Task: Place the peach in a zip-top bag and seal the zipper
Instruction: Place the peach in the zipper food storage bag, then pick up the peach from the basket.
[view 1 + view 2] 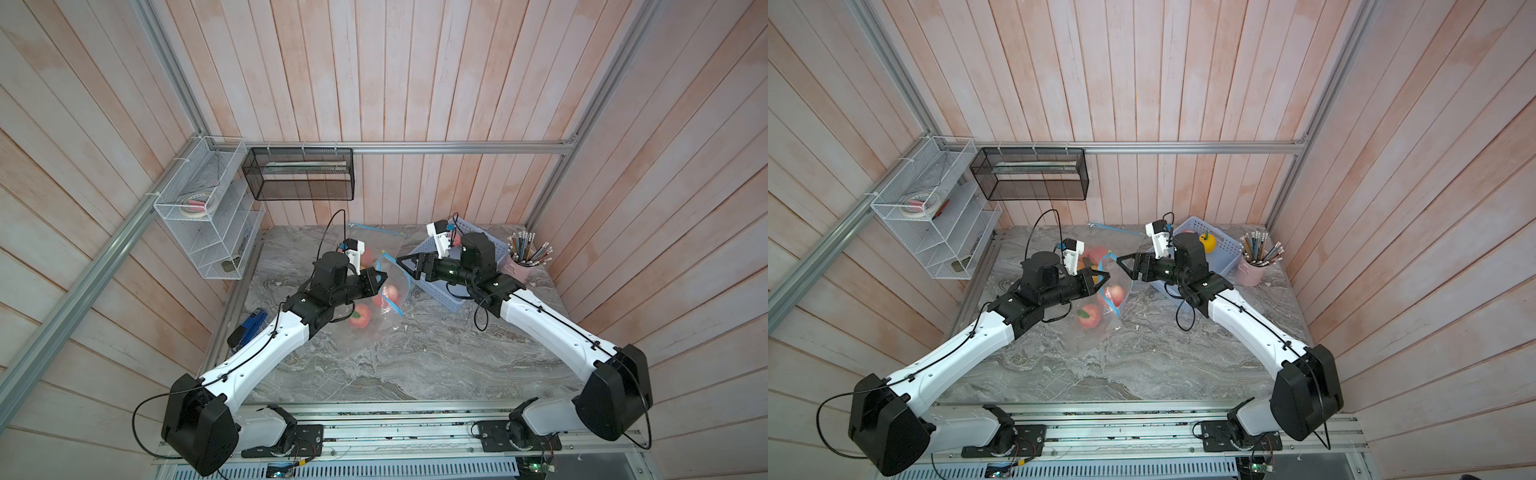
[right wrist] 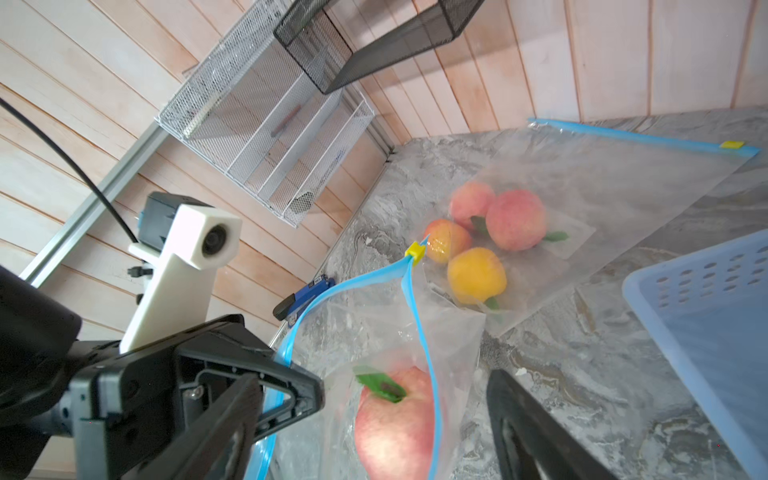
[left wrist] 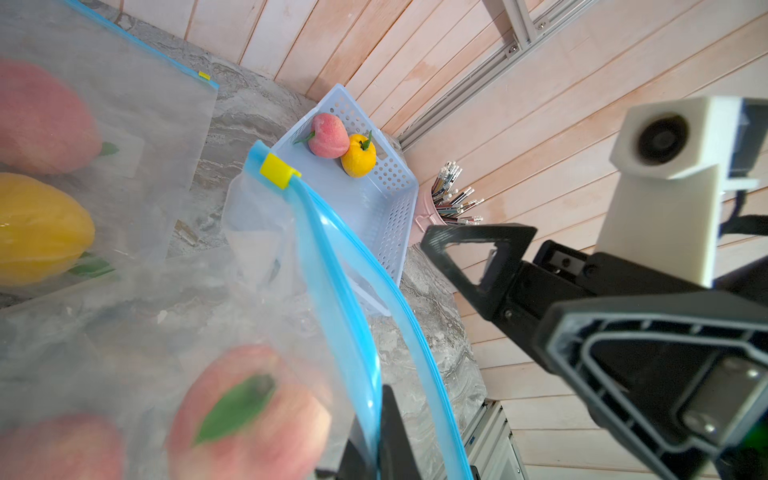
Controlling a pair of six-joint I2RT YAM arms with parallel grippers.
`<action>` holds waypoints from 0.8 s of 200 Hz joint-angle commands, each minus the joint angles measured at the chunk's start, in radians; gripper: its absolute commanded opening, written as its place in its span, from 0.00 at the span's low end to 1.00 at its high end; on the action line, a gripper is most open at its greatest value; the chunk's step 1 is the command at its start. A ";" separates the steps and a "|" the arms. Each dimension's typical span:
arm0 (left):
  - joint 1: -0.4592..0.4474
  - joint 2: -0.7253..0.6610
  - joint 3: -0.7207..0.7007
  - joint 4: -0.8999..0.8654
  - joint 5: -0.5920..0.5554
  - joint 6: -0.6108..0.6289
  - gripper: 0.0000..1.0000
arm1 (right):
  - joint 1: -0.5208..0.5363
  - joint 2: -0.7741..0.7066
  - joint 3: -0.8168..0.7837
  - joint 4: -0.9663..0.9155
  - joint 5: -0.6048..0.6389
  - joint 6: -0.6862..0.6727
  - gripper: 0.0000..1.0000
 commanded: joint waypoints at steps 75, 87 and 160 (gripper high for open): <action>0.026 -0.049 -0.018 -0.046 -0.070 0.030 0.00 | -0.274 0.255 0.102 -0.143 0.468 -0.173 0.86; 0.028 -0.050 -0.019 -0.047 -0.070 0.028 0.00 | -0.318 0.335 0.155 -0.143 0.504 -0.182 0.95; 0.031 -0.046 -0.019 -0.060 -0.078 0.031 0.00 | -0.414 0.665 0.446 -0.179 0.668 -0.284 0.97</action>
